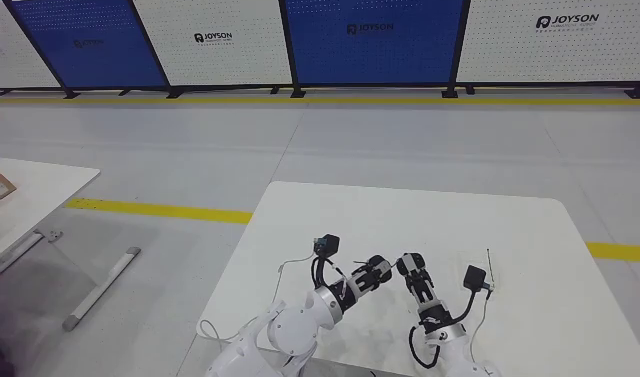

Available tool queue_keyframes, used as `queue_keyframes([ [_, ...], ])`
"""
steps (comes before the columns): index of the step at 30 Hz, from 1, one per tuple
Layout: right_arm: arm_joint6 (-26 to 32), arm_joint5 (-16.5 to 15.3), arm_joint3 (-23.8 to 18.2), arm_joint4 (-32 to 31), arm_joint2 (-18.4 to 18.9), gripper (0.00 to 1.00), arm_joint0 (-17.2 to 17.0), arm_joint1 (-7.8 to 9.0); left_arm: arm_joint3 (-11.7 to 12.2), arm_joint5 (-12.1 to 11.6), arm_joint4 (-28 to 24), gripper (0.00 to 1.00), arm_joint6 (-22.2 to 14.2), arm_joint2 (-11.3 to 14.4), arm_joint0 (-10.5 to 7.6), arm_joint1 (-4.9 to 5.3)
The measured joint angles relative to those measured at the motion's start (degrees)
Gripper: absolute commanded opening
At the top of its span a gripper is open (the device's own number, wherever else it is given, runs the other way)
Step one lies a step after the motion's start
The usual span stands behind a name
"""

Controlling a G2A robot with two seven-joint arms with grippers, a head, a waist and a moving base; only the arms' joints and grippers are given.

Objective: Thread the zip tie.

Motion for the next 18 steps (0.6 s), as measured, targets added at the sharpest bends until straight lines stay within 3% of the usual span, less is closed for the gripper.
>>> queue_keyframes([
  [1,0.0,0.0,0.0,-0.1,0.0,0.00,0.0,0.00,0.0,0.0,-0.2,0.00,0.0,0.0,-0.01,-0.01],
  [2,0.0,0.2,0.0,-0.2,0.1,0.00,0.0,0.01,0.0,0.1,-0.4,0.12,0.1,0.0,-0.01,-0.03],
  [4,-0.3,0.8,0.1,-0.6,0.2,0.00,0.0,0.03,0.0,0.2,-0.9,0.21,0.4,-0.1,-0.02,-0.07],
  [12,-0.7,3.1,-0.2,-2.5,0.5,0.00,-0.4,0.11,0.4,0.2,-0.9,0.24,1.3,-0.3,-0.20,-0.12],
  [18,-1.1,4.1,-0.8,-3.5,0.8,0.00,-0.7,0.17,0.3,0.4,-0.7,0.16,1.5,-0.7,-0.23,-0.07],
])
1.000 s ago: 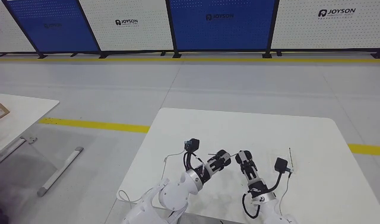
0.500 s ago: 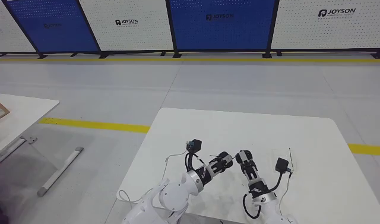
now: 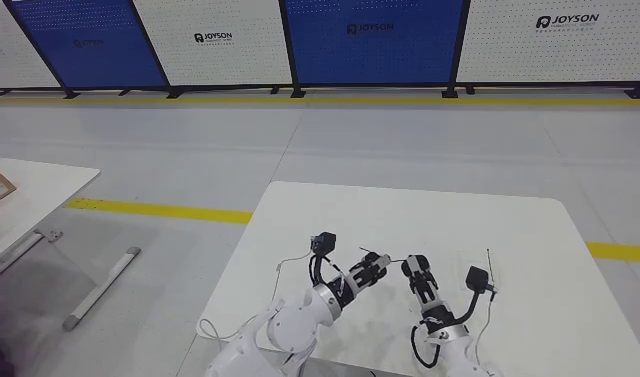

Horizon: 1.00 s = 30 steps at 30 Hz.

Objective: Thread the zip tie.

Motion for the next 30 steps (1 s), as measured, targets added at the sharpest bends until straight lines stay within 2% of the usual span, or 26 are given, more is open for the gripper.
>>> queue_keyframes([
  [7,-0.2,0.6,-0.6,-0.7,0.2,0.00,-0.4,0.06,-0.5,0.1,-0.2,0.16,0.7,-1.3,0.48,0.16],
  [16,-0.1,0.5,-0.8,-0.8,0.2,0.00,-0.6,0.06,-0.5,-0.1,0.0,0.00,0.5,-1.3,0.85,0.20],
  [24,-0.3,0.2,-0.6,-0.9,0.2,0.00,-0.5,0.04,-0.4,-0.6,0.1,0.00,-0.2,-1.0,0.76,0.18],
  [25,-0.2,0.1,-0.6,-0.8,0.1,0.22,-0.5,0.03,-0.4,-0.7,-0.1,0.00,-0.3,-1.0,0.77,0.18],
  [26,0.1,0.0,-0.4,-0.3,0.1,0.64,-0.4,0.01,-0.4,-0.8,-0.2,0.00,-0.2,-1.0,0.80,0.17],
  [27,0.4,-0.1,-0.3,0.1,0.0,1.00,-0.3,0.00,-0.4,-0.8,-0.4,0.00,0.0,-1.0,0.82,0.15],
  [30,1.3,-0.4,-0.2,1.3,0.1,1.00,0.0,-0.02,-0.5,-0.6,-0.9,0.00,0.8,-1.1,0.81,0.07],
])
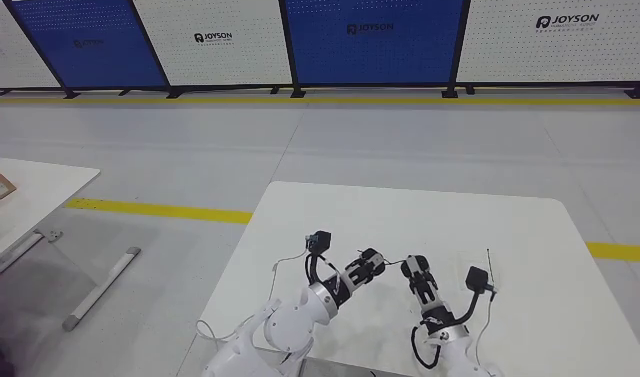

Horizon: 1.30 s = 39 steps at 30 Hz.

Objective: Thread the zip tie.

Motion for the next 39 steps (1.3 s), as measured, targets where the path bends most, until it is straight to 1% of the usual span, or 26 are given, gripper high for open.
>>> queue_keyframes([
  [4,0.5,-0.9,0.3,0.3,0.0,1.00,0.1,0.03,-0.2,0.6,-1.9,0.00,2.1,-0.5,0.09,-0.20],
  [9,0.7,-2.2,0.8,-0.4,0.4,1.00,-0.3,0.20,-1.1,1.3,-5.1,0.00,4.8,-1.9,0.11,-0.44],
  [11,0.7,-2.9,1.0,-0.5,0.6,1.00,-0.6,0.28,-1.5,1.4,-6.8,0.00,4.6,-2.4,0.16,-0.48],
  [12,0.3,-3.7,1.1,-0.4,0.8,1.00,-0.8,0.31,-1.8,1.4,-7.9,0.00,4.0,-2.6,0.22,-0.48],
  [14,-0.3,-4.8,1.2,0.0,0.9,1.00,-1.0,0.30,-2.0,1.4,-8.5,0.00,3.6,-2.7,0.26,-0.48],
  [21,-0.4,-4.7,1.2,0.0,0.9,1.00,-0.9,0.30,-2.0,1.4,-8.4,0.00,3.6,-2.7,0.26,-0.47],
  [23,-0.7,-3.6,1.9,-1.8,1.3,1.00,-0.4,0.41,-2.0,1.4,-8.7,0.00,3.8,-2.8,0.31,-0.52],
  [24,-0.5,-3.4,2.2,-3.7,1.4,1.00,0.0,0.49,-1.9,1.7,-10.2,0.00,3.9,-3.0,0.37,-0.66],
  [26,0.4,-4.2,2.8,-6.3,1.8,1.00,0.6,0.73,-2.0,2.3,-14.5,0.00,3.7,-3.5,0.30,-0.83],
  [27,0.9,-4.9,3.2,-8.9,2.1,1.00,0.9,0.98,-2.1,2.7,-16.9,0.00,3.4,-3.9,0.26,-0.89],
  [30,2.3,-6.3,3.4,-16.9,2.7,1.00,1.3,1.61,-2.8,3.4,-21.2,0.00,1.4,-4.4,0.45,-0.94],
  [31,2.5,-6.9,3.3,-18.7,2.8,1.00,1.2,1.74,-3.1,3.5,-22.0,0.00,0.8,-4.5,0.53,-0.93],
  [34,0.9,-8.4,3.2,-19.8,3.2,1.00,1.1,1.88,-3.9,3.6,-22.7,0.00,0.4,-4.5,0.69,-0.92],
  [39,0.8,-8.4,3.2,-19.6,3.3,1.00,1.1,1.87,-3.9,3.4,-22.9,0.00,0.3,-4.4,0.69,-0.95],
])
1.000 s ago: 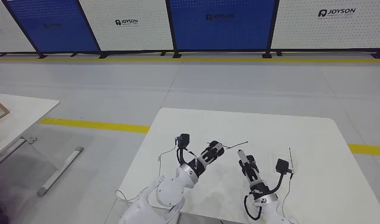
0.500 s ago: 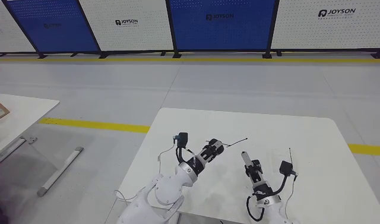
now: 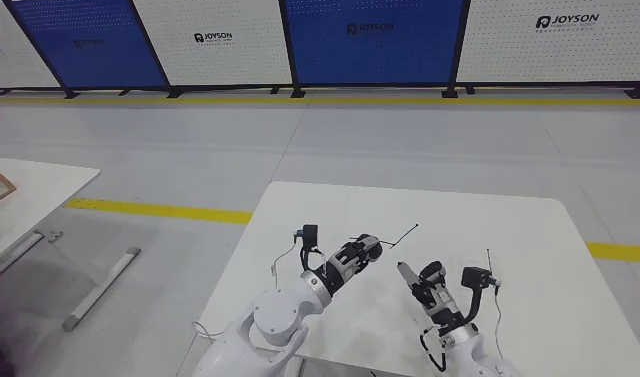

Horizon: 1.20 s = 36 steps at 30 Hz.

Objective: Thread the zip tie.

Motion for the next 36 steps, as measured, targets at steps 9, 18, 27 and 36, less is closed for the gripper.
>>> queue_keyframes([
  [9,1.1,-0.4,-0.5,-15.6,-1.0,1.00,0.9,0.87,0.7,0.4,-0.8,0.00,2.0,0.3,-0.47,-0.25],
  [18,-2.3,-0.2,-0.8,-18.7,-1.2,1.00,0.4,0.91,1.7,1.4,-0.3,0.00,3.5,0.5,-1.00,-0.37],
  [27,-0.8,4.6,1.4,-17.3,-2.5,0.18,1.8,0.52,1.7,1.3,0.8,0.00,3.5,1.8,-1.33,-0.55],
  [36,-0.3,3.5,1.2,-16.8,-3.7,0.20,3.5,0.40,2.1,1.2,1.5,0.00,3.1,2.5,-1.35,-0.65],
])
